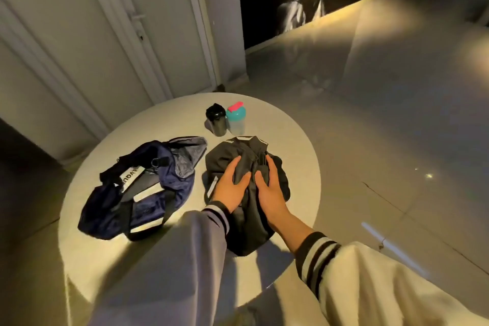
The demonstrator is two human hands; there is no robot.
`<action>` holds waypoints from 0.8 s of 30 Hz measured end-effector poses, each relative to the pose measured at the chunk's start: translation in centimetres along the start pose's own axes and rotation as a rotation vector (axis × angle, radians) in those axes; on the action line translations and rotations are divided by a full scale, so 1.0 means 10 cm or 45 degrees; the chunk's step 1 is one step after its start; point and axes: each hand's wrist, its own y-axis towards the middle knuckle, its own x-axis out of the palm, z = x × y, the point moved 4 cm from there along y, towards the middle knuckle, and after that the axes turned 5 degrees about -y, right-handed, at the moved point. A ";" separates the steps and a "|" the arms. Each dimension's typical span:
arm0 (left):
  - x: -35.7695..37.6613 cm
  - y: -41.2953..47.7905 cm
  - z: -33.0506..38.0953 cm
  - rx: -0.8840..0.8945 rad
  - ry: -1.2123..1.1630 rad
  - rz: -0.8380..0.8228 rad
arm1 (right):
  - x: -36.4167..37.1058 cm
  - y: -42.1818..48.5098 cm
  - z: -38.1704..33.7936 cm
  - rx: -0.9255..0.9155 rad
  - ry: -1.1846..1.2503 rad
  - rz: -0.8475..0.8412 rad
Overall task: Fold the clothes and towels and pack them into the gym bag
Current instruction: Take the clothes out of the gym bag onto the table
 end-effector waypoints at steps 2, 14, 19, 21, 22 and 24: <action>-0.24 0.16 -0.29 -0.038 0.047 0.014 | 0.31 0.14 0.16 0.053 -0.037 -0.084; -0.13 0.47 -1.54 -0.069 0.636 0.079 | 0.64 0.46 1.36 0.311 -0.558 -0.156; 0.13 0.66 -1.41 -0.050 0.691 0.027 | 0.30 0.41 1.34 0.333 -0.460 0.009; 0.26 0.69 -1.12 0.139 0.670 0.128 | 0.04 0.33 1.31 0.311 -0.413 0.153; 0.40 0.68 -0.97 0.248 0.629 0.099 | -0.11 0.28 1.31 0.331 -0.394 0.205; 0.82 0.60 -0.73 0.362 0.466 -0.099 | -0.46 0.14 1.35 0.389 -0.364 0.293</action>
